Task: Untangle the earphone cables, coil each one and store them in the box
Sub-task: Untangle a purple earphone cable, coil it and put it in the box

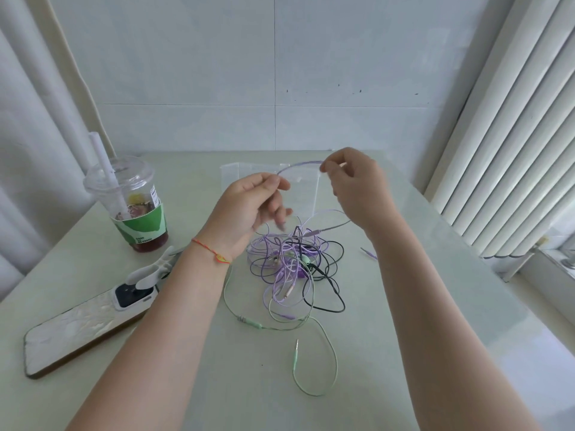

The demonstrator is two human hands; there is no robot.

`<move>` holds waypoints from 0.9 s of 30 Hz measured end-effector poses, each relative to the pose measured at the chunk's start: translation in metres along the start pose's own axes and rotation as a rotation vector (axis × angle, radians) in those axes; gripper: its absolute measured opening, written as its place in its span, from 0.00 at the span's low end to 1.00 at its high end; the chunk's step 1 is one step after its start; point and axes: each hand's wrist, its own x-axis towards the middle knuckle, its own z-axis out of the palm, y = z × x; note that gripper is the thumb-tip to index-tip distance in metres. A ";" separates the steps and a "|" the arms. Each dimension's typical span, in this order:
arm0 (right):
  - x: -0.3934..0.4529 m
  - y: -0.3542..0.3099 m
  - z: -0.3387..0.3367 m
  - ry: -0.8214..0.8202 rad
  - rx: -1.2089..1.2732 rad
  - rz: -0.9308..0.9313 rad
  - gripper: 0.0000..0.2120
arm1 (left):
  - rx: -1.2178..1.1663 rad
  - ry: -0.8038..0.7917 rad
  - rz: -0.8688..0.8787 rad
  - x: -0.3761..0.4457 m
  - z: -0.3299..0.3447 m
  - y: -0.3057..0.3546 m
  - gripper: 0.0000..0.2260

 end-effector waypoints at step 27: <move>-0.026 -0.023 0.010 -0.799 -0.303 -0.001 0.08 | -0.170 0.273 0.133 0.010 -0.002 -0.010 0.11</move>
